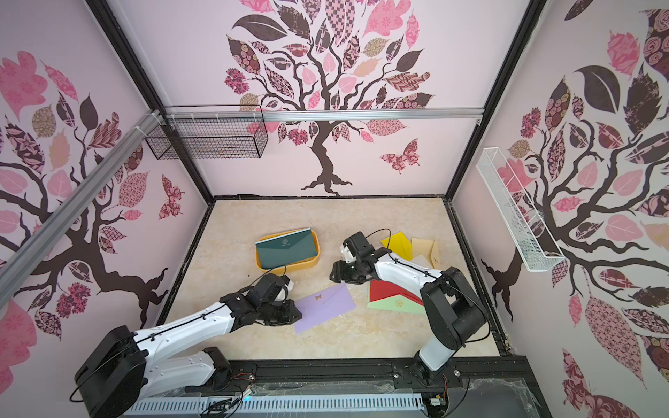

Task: Put the sealed envelopes into the storage box
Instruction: Pick up the envelope from the center of the board.

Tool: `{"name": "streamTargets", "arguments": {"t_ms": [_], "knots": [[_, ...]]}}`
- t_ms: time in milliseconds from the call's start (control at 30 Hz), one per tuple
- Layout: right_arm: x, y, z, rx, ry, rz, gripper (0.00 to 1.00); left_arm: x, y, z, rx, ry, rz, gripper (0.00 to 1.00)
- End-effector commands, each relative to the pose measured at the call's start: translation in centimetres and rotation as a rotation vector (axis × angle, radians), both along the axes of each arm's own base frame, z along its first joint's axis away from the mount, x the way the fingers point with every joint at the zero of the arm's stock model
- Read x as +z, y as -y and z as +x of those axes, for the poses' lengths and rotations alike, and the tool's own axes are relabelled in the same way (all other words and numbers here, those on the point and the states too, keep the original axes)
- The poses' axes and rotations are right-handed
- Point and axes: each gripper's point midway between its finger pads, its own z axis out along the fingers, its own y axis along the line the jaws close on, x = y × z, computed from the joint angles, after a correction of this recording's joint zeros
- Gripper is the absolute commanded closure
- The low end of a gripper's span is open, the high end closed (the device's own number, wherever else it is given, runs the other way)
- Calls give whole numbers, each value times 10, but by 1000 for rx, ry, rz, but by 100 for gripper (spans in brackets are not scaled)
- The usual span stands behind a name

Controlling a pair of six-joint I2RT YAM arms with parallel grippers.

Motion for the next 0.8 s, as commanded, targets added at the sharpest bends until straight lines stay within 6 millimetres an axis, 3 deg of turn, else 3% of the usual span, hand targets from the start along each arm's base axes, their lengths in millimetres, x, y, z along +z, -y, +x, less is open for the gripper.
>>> {"name": "streamTargets", "arguments": {"t_ms": [0, 300, 533, 767], "knots": [[-5, 2, 2, 52, 10, -27, 35, -6, 6, 7, -4, 21, 21, 85], [-38, 0, 6, 75, -58, -70, 35, -44, -21, 0, 27, -24, 185, 89], [-55, 1, 6, 82, -82, -95, 35, -56, -43, -1, 63, -20, 296, 90], [-44, -11, -9, 95, -133, 7, 37, -61, -49, 0, 73, -21, 332, 92]]}}
